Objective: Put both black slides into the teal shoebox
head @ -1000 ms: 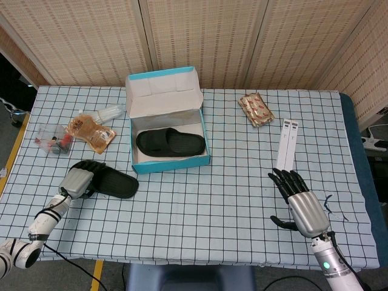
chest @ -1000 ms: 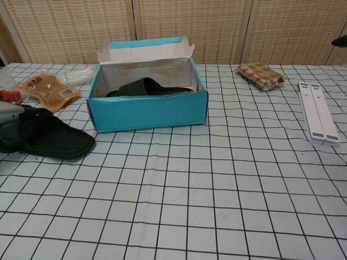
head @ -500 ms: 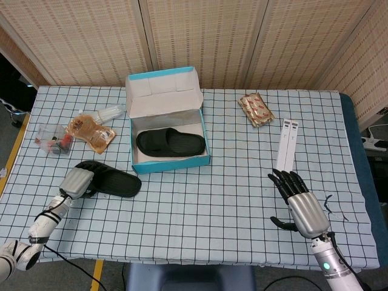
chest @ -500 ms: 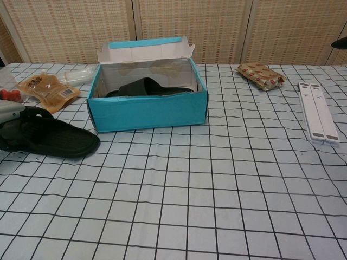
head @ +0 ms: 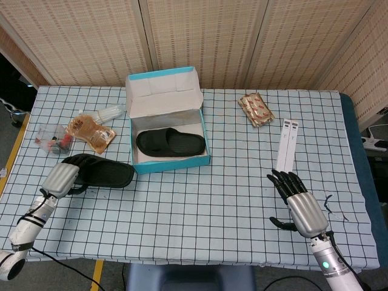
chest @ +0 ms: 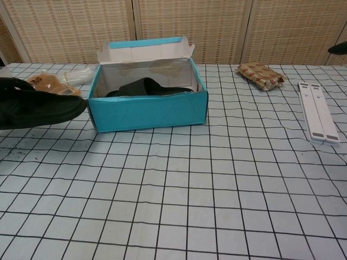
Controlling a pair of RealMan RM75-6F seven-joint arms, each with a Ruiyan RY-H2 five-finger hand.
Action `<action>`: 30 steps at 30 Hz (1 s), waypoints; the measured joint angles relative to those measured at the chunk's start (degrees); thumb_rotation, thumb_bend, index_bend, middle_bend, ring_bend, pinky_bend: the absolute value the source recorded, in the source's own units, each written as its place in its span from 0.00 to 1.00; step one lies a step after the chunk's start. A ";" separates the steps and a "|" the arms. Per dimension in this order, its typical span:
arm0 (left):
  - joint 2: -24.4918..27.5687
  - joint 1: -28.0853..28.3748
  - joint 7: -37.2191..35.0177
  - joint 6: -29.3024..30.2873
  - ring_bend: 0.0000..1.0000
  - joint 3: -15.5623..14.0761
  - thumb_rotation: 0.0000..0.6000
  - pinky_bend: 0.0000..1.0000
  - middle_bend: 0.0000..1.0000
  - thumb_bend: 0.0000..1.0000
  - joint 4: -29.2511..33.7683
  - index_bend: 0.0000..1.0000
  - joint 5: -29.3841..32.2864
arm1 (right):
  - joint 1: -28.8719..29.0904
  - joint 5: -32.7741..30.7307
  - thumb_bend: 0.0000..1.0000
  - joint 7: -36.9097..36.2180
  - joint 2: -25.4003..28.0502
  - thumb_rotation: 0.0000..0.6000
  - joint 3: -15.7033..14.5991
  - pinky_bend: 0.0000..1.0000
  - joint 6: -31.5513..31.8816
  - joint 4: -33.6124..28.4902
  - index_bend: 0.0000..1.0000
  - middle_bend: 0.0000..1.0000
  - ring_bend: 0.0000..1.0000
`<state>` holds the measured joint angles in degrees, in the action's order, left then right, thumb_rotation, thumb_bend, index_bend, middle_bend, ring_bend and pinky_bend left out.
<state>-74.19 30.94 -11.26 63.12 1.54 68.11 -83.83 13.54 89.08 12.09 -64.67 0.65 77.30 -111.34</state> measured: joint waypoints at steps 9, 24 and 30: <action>9.68 1.91 9.87 -0.33 0.56 6.35 1.00 0.52 0.78 0.41 22.25 0.64 6.38 | -0.11 0.25 0.06 -1.67 0.60 1.00 -0.20 0.00 -0.58 0.85 0.00 0.00 0.00; 11.05 19.42 16.03 -20.11 0.59 16.34 1.00 0.56 0.80 0.43 32.48 0.65 28.84 | -0.34 -0.55 0.06 -5.38 2.26 1.00 -0.04 0.00 -1.33 2.52 0.00 0.00 0.00; 8.92 25.52 17.86 -25.51 0.59 16.81 1.00 0.55 0.81 0.44 28.48 0.65 34.76 | 0.11 -1.77 0.06 -6.00 2.33 1.00 0.29 0.00 -2.66 3.55 0.00 0.00 0.00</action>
<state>-65.27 56.46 6.60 37.61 18.35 96.59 -49.07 13.65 87.31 6.09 -62.34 0.93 74.64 -107.78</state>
